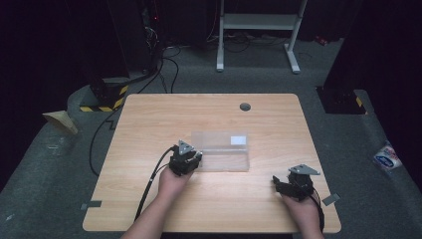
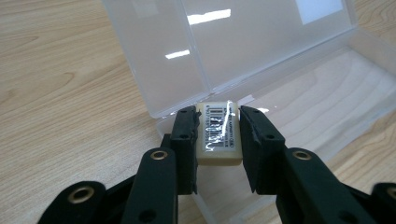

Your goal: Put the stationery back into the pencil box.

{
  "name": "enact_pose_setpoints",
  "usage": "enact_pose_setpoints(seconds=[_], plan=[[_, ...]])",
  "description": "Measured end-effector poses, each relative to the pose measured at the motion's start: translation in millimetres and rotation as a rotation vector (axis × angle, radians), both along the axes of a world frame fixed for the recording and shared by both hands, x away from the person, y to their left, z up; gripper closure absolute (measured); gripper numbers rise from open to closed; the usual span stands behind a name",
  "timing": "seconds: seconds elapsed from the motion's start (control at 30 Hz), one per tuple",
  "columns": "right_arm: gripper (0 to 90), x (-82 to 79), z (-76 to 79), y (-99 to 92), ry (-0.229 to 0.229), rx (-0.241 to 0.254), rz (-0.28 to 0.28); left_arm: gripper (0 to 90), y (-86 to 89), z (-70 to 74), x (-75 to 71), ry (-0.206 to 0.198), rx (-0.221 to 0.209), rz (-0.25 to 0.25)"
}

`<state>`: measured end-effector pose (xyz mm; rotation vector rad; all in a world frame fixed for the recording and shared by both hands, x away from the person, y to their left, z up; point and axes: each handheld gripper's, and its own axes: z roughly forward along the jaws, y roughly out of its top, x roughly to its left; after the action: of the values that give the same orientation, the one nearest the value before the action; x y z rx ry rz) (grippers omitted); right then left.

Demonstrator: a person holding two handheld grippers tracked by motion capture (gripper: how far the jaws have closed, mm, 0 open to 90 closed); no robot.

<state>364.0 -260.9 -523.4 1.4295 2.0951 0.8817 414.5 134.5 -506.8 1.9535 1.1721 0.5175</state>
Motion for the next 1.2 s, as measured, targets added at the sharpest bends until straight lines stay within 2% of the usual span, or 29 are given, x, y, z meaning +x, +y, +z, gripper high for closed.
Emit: enact_pose_setpoints(seconds=[0.4,0.5,0.63,0.73,1.2], plan=[[24.3,-0.1,0.0,0.1,0.001,0.001,-0.001,67.6,-0.3,-4.2,2.1,0.001,0.034,0.000],[24.3,-0.1,0.0,0.1,0.001,0.001,-0.001,67.6,-0.3,-4.5,2.6,0.006,0.026,0.001],[24.3,0.0,0.0,0.1,0.001,0.001,-0.001,67.3,-1.5,-5.0,2.9,0.002,0.034,0.003],[24.3,0.0,0.0,0.0,0.000,0.000,0.000,58.2,-1.5,-3.7,2.6,0.000,0.022,0.004],[24.4,-0.2,0.1,0.2,0.001,0.000,0.000,63.0,-2.1,3.7,-2.4,-0.021,0.001,-0.003]])
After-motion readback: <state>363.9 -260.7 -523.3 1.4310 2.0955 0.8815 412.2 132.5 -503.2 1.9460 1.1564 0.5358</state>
